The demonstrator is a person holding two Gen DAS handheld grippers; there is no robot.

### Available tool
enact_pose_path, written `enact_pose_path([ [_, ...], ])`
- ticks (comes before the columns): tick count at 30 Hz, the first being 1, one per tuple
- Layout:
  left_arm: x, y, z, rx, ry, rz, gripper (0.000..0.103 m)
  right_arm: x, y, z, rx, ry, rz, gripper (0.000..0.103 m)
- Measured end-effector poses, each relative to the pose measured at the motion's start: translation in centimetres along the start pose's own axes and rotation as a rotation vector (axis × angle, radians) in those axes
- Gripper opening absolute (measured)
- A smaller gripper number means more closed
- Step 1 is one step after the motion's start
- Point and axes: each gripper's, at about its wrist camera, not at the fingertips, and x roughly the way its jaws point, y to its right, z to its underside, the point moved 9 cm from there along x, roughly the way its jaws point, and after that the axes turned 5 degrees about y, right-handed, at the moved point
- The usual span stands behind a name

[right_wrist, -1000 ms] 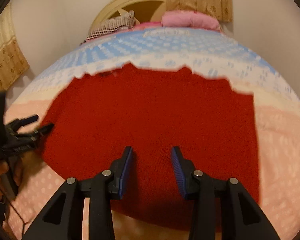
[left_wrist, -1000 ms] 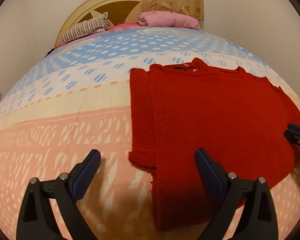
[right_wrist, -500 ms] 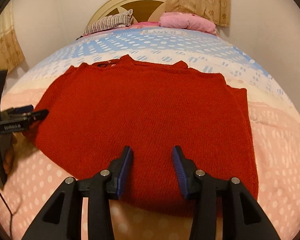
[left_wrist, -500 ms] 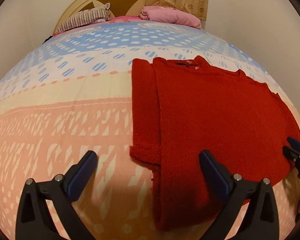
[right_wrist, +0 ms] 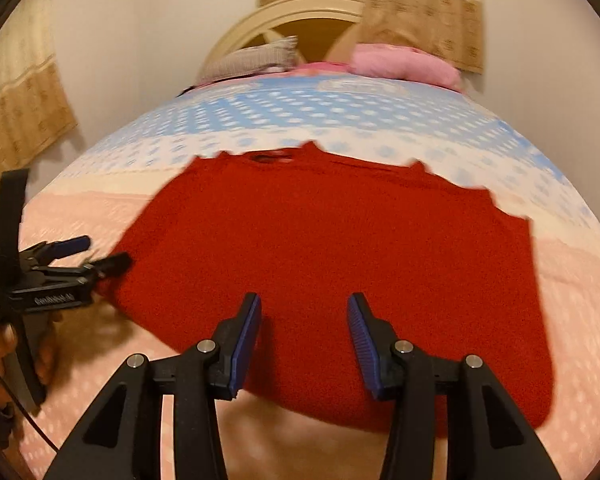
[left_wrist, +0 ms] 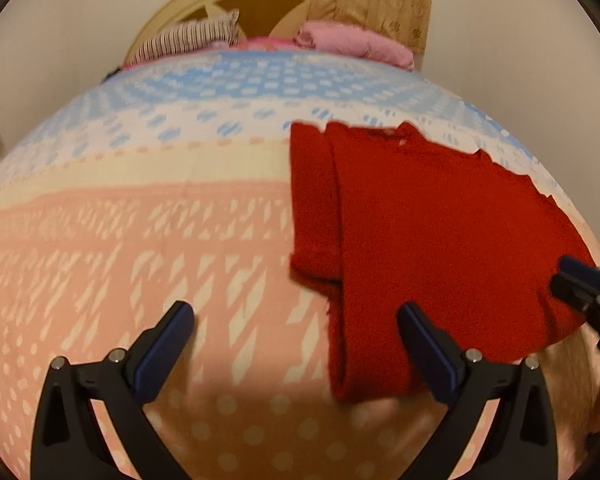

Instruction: Fold small clothes

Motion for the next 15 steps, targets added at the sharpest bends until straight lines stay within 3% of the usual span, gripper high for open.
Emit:
enact_pose_path([
  [3,0.3,-0.4,0.3,-0.023,-0.025,0.009,0.103,2.1,-1.0,1.2,-0.02,-0.054,0.004,0.047],
  [7,0.1,-0.3,0.8,-0.013,-0.034,0.017,0.103,1.7,-0.7,2.2,0.001,-0.04,-0.017,0.048],
  [9,0.0,-0.3,0.9,-0.008,-0.035,0.017,0.103,1.7,-1.0,2.3,-0.002,-0.037,-0.039,0.055],
  [11,-0.1,-0.4,1.1,-0.009,-0.038,0.024,0.103,2.0,-1.8,2.6,-0.047,-0.056,-0.053,0.072],
  [15,-0.3,-0.4,1.3,0.004,-0.048,0.04,0.103,1.7,-2.9,3.3,-0.153,-0.067,0.053,0.073],
])
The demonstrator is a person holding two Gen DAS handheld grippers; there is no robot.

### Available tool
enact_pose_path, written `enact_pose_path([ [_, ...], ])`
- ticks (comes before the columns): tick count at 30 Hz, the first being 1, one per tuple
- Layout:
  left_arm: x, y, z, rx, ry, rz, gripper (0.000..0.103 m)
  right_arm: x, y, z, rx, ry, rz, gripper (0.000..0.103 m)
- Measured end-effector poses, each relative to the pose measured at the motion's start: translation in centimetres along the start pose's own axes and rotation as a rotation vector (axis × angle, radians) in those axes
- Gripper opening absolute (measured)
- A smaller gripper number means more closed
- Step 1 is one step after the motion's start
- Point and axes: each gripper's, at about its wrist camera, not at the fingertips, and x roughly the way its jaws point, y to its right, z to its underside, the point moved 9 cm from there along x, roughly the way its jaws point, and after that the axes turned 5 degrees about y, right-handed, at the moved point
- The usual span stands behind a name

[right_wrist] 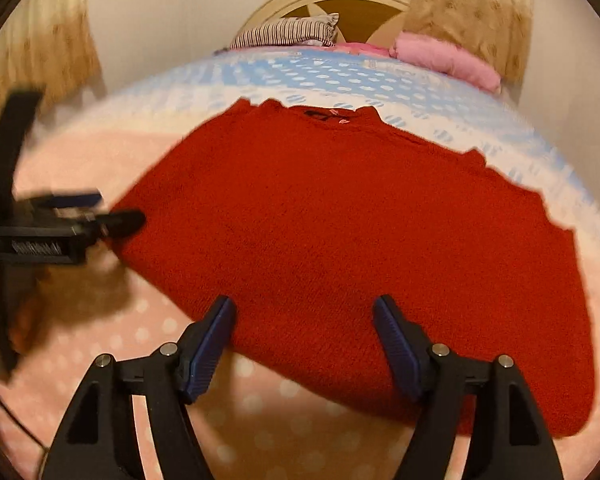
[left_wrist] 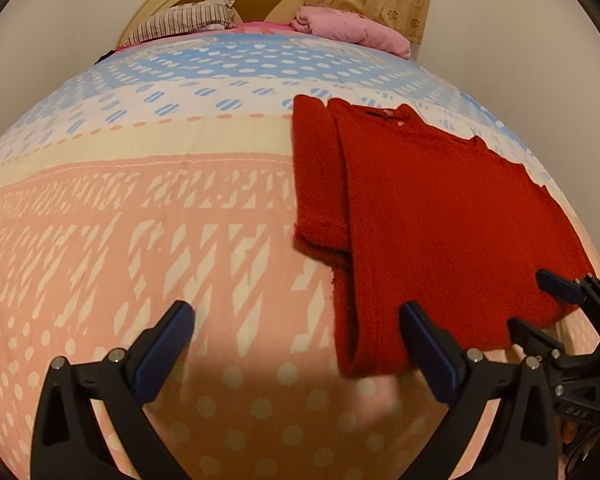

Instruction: Fold small clothes

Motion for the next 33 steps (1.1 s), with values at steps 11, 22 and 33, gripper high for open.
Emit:
enact_pose_path([
  [11,-0.7,-1.2,-0.6,-0.093,0.012,0.058,0.103,-4.8,6.3,-0.4,0.23,0.135,-0.062,0.073],
  [22,0.1,-2.5,-1.5,-0.125,0.037,0.06,0.103,-2.3,24.8,-1.6,0.555,0.095,0.06,0.058],
  [33,0.4,-1.9,-1.4,-0.088,0.026,0.053,0.103,2.6,24.1,-1.0,0.524,-0.03,-0.023,0.019],
])
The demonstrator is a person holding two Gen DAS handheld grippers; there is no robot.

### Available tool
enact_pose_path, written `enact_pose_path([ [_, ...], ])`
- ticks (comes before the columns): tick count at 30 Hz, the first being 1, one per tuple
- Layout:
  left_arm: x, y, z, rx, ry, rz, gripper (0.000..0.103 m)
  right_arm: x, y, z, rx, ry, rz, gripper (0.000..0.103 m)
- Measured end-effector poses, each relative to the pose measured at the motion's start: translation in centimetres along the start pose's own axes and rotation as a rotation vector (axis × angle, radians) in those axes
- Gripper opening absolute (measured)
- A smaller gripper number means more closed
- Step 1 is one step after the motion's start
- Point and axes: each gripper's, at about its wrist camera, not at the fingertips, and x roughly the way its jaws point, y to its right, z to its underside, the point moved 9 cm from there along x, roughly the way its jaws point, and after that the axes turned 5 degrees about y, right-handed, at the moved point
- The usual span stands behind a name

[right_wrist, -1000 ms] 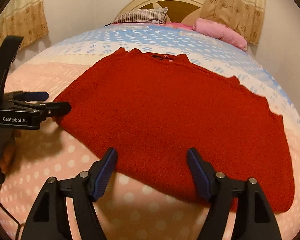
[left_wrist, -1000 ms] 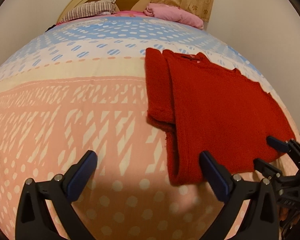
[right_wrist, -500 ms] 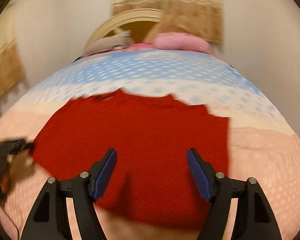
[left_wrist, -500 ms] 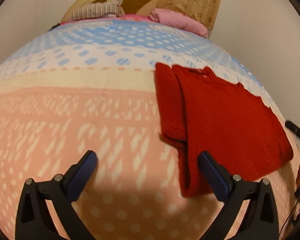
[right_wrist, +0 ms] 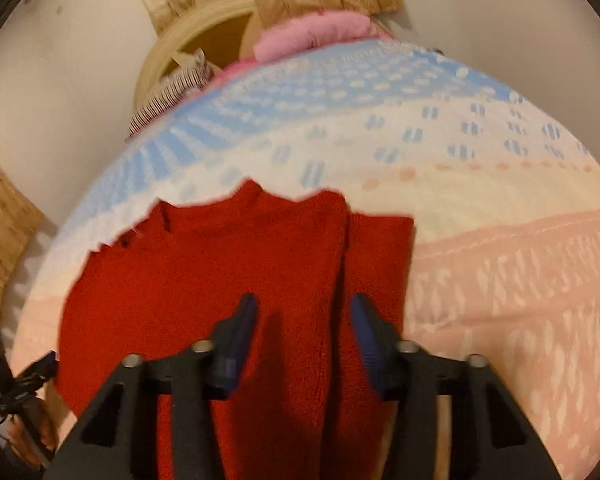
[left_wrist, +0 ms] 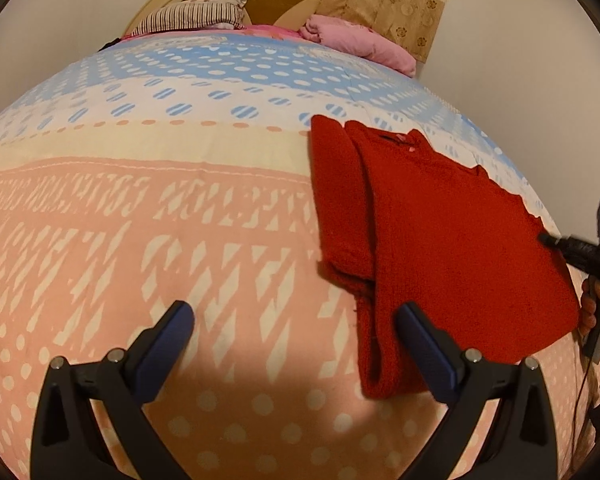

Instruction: Fold small clothes

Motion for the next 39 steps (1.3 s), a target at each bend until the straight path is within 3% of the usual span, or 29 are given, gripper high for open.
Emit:
enact_pose_path([
  [1,0.0,0.0,0.0,-0.005,0.002,0.003,0.103,0.1,0.0,0.2,-0.01,0.001,0.009,0.01],
  [2,-0.1,0.0,0.0,-0.007,0.004,0.004,0.103,-0.4,0.1,0.2,-0.021,0.024,0.017,0.007],
  [5,0.0,0.0,0.0,0.0,0.004,-0.006,0.103,-1.2,1.7,-0.1,0.026,0.061,0.039,0.006],
  [7,0.1,0.1,0.1,0.012,0.0,-0.015,0.103,-0.7,2.4,0.5,0.046,0.032,0.039,0.006],
  [13,-0.8,-0.4,-0.4,-0.016,0.006,0.008,0.103,-1.4,1.8,0.6,0.003,0.03,0.116,0.007],
  [15,-1.3,-0.5,-0.7,-0.023,0.0,0.029,0.103,-2.8,1.6,0.3,-0.029,0.055,0.183,0.018],
  [17,-1.7,-0.5,-1.7,-0.022,0.006,0.054,0.103,-4.6,0.6,-0.2,-0.077,0.11,0.23,0.045],
  [19,-1.5,-0.4,-2.6,-0.02,0.001,0.069,0.103,-6.6,-2.0,-0.2,-0.127,0.164,0.172,0.047],
  [23,0.5,0.7,-4.6,0.001,-0.015,0.087,0.103,-7.3,-10.5,2.4,-0.264,0.155,0.01,0.047],
  [26,2.3,1.5,-5.2,-0.012,-0.042,0.114,0.103,-6.3,-18.4,6.6,-0.445,0.119,-0.098,0.047],
  [29,4.0,1.7,-5.5,-0.031,-0.069,0.128,0.103,-5.5,-24.4,10.5,-0.632,0.118,-0.15,0.047],
  [33,5.5,1.9,-6.2,-0.037,-0.085,0.139,0.103,-4.0,-28.4,13.8,-0.808,0.135,-0.12,0.047],
  [39,6.9,2.8,-7.2,-0.011,-0.091,0.172,0.098,-2.2,-30.0,14.7,-0.864,0.126,-0.081,0.047],
])
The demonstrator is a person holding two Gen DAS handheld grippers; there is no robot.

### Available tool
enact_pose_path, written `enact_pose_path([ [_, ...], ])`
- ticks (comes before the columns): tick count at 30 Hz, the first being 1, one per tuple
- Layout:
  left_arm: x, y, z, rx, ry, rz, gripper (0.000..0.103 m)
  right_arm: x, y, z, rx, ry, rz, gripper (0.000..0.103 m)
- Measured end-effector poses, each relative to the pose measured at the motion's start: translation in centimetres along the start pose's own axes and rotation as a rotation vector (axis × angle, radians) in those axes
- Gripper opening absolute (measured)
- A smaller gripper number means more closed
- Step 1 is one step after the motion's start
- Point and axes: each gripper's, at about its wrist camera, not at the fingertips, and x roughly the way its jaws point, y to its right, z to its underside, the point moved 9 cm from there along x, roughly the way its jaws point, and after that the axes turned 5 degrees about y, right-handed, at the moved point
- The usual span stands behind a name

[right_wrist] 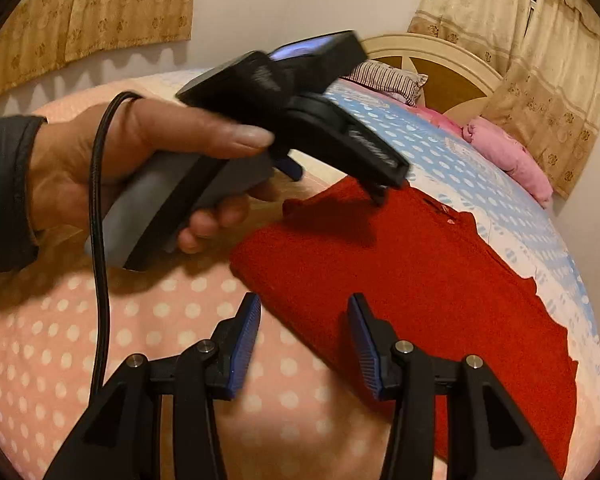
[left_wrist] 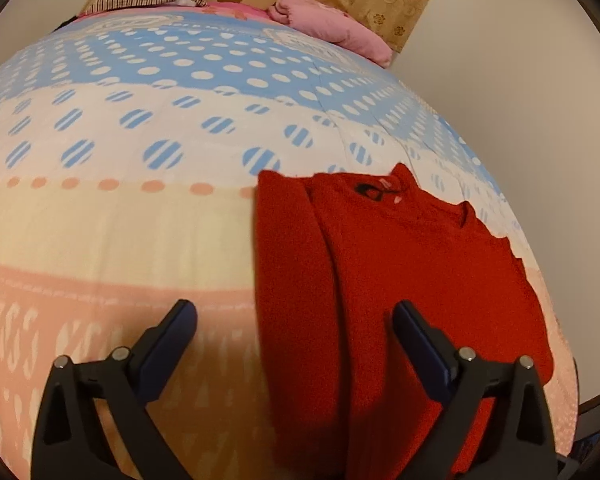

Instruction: Fold small clothes

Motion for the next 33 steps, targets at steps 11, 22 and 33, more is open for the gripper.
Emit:
enact_pose_path([
  [11,1.0,0.7,-0.6,0.037,0.007,0.024,0.05,2.0,-2.3,-0.9,-0.05,-0.035,0.005,0.02],
  [22,0.5,1.9,-1.3,-0.032,-0.036,0.088,0.018,0.0,-1.2,-1.3,0.067,0.035,-0.076,0.007],
  [33,-1.4,5.8,-3.0,-0.105,-0.031,0.141,0.017,-2.8,3.1,-0.6,0.254,0.094,-0.132,0.006],
])
